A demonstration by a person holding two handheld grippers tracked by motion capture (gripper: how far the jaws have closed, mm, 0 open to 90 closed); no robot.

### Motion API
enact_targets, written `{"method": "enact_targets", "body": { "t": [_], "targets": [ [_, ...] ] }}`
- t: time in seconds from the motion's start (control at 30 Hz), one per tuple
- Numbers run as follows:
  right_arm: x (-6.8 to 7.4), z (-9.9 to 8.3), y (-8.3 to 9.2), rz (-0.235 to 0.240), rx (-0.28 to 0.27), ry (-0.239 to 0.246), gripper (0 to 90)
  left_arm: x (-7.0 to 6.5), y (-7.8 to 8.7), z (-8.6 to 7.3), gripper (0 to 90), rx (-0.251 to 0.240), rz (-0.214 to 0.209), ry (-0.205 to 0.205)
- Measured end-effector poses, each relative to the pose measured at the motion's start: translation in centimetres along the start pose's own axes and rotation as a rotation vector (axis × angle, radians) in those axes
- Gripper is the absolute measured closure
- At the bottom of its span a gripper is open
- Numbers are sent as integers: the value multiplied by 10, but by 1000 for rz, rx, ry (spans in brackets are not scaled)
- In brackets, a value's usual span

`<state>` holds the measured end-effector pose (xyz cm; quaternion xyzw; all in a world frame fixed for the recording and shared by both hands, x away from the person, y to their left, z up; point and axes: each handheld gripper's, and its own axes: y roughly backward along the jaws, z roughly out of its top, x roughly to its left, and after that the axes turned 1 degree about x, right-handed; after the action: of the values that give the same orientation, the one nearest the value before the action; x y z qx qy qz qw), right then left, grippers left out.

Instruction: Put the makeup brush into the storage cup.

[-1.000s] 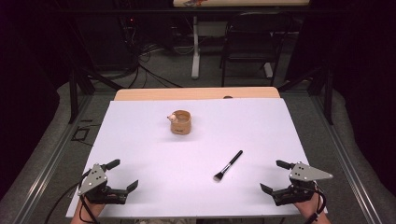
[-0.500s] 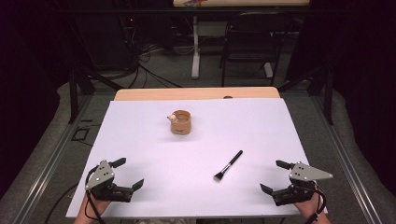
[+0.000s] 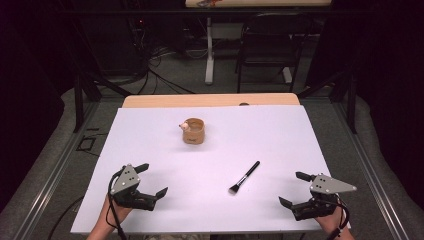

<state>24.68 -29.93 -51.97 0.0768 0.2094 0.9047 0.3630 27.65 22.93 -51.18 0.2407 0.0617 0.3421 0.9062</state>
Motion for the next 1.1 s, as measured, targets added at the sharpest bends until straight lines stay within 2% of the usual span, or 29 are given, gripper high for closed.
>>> {"method": "enact_targets", "body": {
  "t": [0.07,0.23,0.87,1.1],
  "targets": [
    [0,0,0,1,7,2,0,-2,-6,5,1,6,-9,-19],
    [0,0,0,1,4,2,0,-6,-14,10,1,8,-20,-38],
    [-1,-1,-1,5,15,-5,0,-13,-42,28,1,19,-59,-71],
    [-1,-1,-1,4,16,-5,0,-15,-50,36,1,23,-61,-72]
  ]
}}
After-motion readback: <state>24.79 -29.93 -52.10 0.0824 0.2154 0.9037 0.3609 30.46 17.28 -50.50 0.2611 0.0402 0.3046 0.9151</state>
